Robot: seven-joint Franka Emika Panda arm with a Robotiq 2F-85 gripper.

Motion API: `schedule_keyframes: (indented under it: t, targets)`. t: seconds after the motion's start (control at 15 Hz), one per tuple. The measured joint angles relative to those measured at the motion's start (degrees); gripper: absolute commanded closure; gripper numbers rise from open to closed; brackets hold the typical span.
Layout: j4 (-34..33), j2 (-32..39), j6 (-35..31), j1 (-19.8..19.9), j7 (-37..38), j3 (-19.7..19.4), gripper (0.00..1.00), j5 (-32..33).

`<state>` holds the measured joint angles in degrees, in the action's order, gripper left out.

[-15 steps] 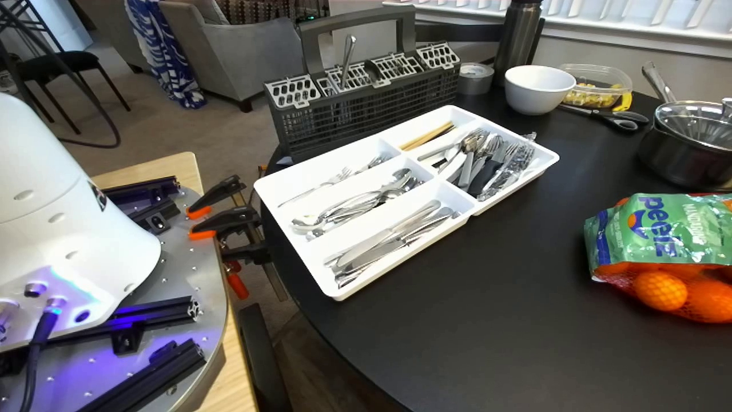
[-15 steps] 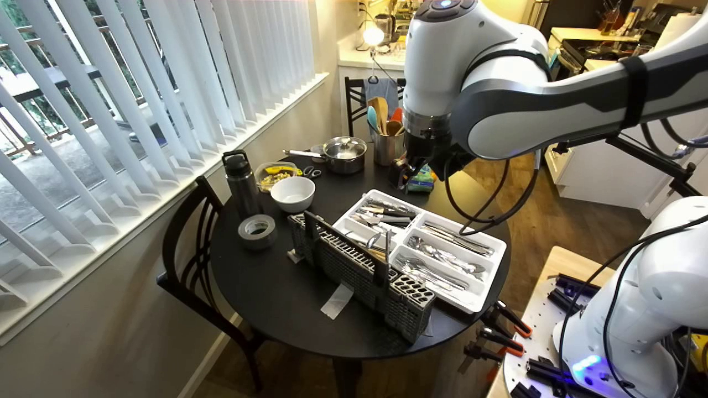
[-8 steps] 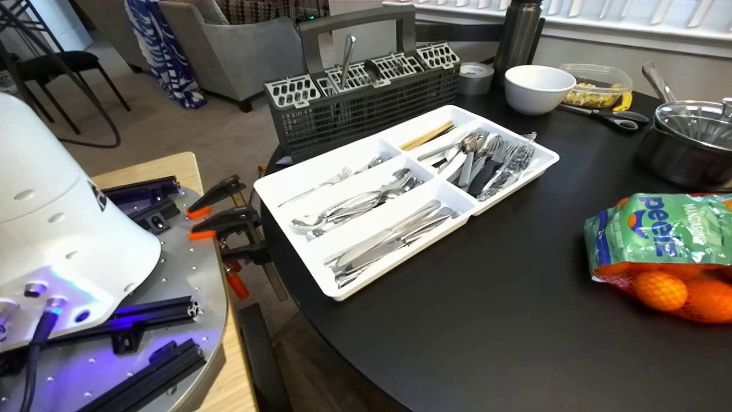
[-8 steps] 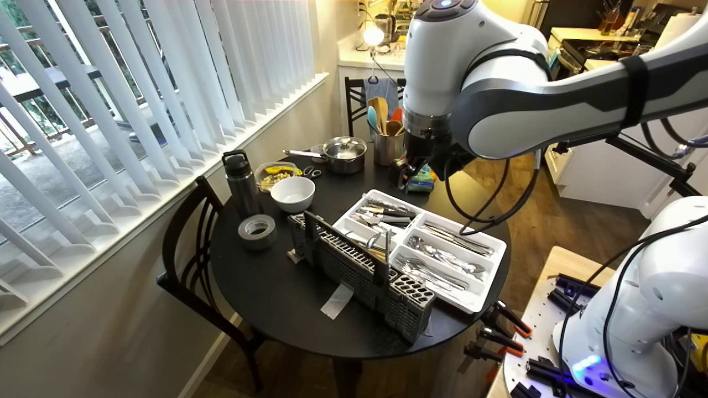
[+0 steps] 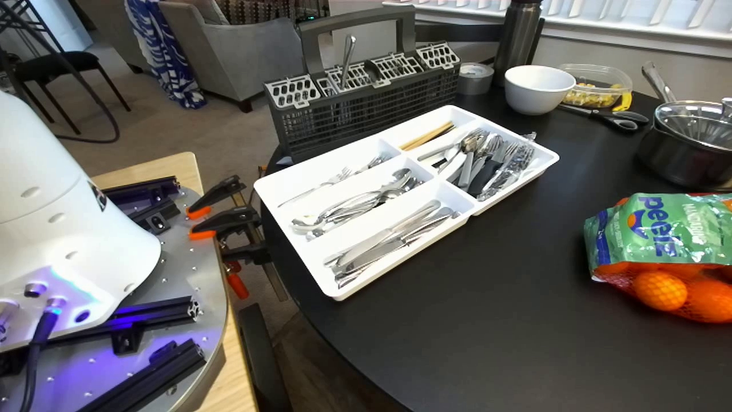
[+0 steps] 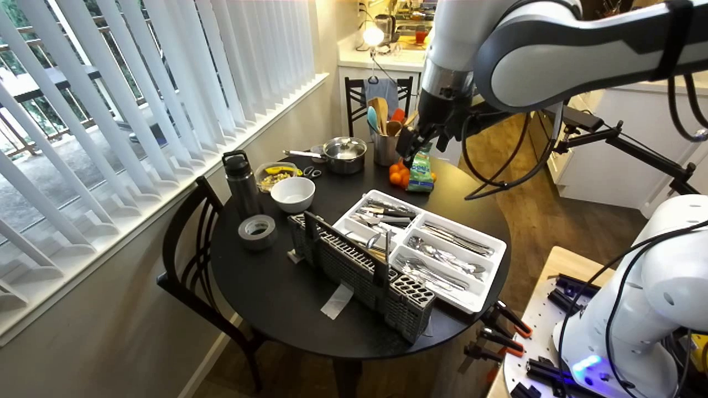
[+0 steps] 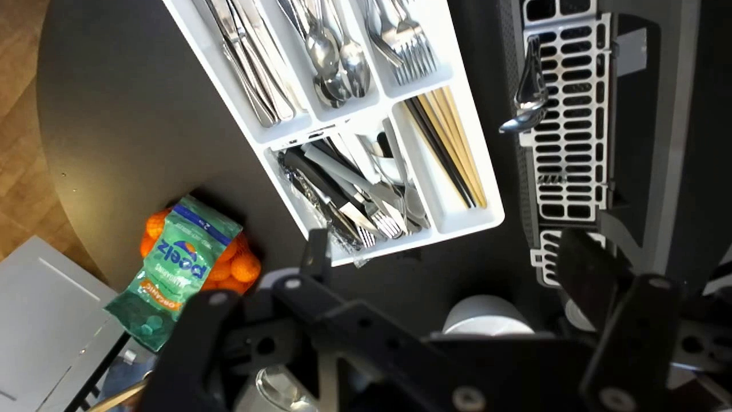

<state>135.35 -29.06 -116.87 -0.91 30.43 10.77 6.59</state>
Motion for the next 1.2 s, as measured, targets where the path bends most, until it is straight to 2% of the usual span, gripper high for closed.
schedule_keyframes:
  t: [0.27, 0.67, 1.2]
  targets:
    - [-0.05, -2.69, 0.10, 0.00, -1.39, -2.33, 0.00, -2.02]
    - [0.54, -1.69, 0.11, -0.17, -7.15, -5.13, 0.00, -9.80]
    - [0.55, -0.85, 0.11, -0.09, -7.63, -5.53, 0.00, -10.57]
